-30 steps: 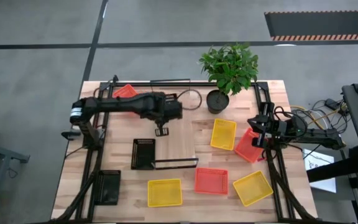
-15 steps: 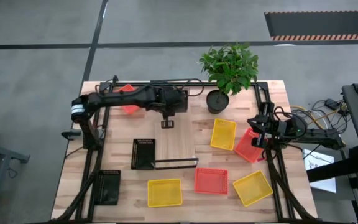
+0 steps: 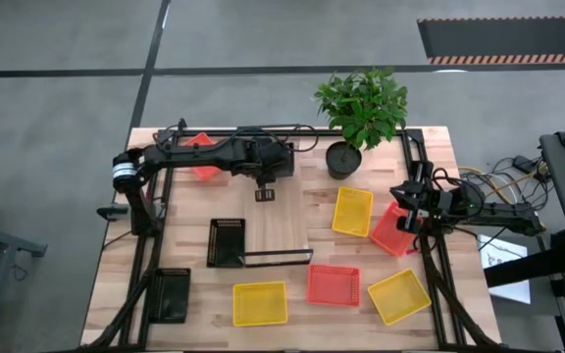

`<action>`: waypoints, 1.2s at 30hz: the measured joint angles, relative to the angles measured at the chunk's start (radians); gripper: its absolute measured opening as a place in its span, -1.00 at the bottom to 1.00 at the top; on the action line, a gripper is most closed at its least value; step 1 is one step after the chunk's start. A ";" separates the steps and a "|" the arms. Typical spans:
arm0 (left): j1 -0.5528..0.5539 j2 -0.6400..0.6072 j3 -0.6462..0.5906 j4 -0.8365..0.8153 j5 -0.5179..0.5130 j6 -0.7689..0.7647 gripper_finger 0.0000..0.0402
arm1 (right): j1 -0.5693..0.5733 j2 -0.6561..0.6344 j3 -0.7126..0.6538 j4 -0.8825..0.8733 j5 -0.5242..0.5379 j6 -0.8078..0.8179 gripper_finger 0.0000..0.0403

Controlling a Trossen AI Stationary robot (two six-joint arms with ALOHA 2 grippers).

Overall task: Stack baskets on shelf by color
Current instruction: Put the top left black bin on the shelf

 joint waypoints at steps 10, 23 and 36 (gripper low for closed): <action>0.003 0.000 -0.034 0.025 0.000 0.000 -1.00 | 0.000 0.000 0.000 -0.014 0.022 -0.012 -0.96; 0.003 0.000 -0.054 0.077 0.000 -0.012 -0.78 | 0.000 0.000 0.000 -0.014 0.021 -0.015 -0.96; -0.017 -0.004 0.006 0.077 0.072 -0.025 -0.58 | 0.000 0.000 0.000 -0.015 0.021 -0.019 -0.96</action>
